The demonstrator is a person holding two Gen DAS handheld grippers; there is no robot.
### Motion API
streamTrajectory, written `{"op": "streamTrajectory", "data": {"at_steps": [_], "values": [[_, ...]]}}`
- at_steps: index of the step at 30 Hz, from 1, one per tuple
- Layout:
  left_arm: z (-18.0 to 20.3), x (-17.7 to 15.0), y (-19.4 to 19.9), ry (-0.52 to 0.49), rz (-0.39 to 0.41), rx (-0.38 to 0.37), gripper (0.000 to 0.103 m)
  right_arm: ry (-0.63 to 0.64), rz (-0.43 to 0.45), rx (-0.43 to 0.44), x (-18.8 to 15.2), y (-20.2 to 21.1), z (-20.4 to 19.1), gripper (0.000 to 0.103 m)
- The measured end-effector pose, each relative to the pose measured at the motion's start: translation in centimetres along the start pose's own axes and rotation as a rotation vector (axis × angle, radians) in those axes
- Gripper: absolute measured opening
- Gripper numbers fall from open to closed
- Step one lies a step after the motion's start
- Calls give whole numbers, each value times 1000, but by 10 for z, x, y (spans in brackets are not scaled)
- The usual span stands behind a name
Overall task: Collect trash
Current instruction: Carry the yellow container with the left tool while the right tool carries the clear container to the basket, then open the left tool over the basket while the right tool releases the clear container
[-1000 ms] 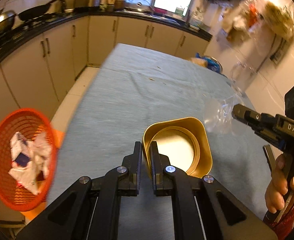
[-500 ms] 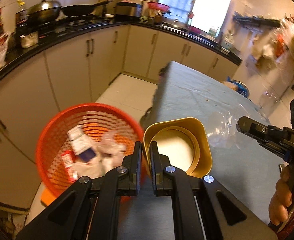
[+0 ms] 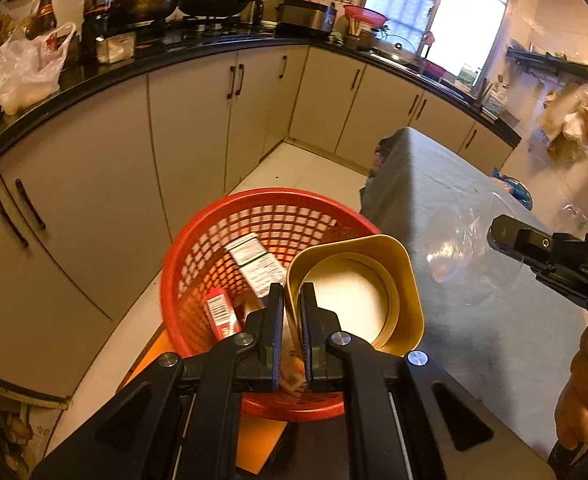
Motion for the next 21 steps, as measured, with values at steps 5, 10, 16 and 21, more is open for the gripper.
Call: {"op": "streamTrajectory", "data": {"at_steps": [5, 10, 16, 21], "values": [[-15, -5, -8, 15, -16, 10, 8, -5, -24, 0, 2, -20, -4, 10], [-22, -7, -17, 15, -30, 22, 8, -21, -43, -2, 7, -39, -5, 10], [-26, -10, -21, -13, -28, 63, 8, -39, -67, -16, 8, -66, -9, 10], [-30, -13, -26, -25, -39, 84, 8, -84, -82, -22, 3, -88, -7, 10]]}}
Point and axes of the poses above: each gripper's, at about its wrist camera, not at the fingertips, and y roughly against the way its jaws point, z to its right, x to its top, the point moved 1 cm from there along -y, roughly the way its jaws point, and after that the axes turned 5 degrees about z, right-handed, at the moved point
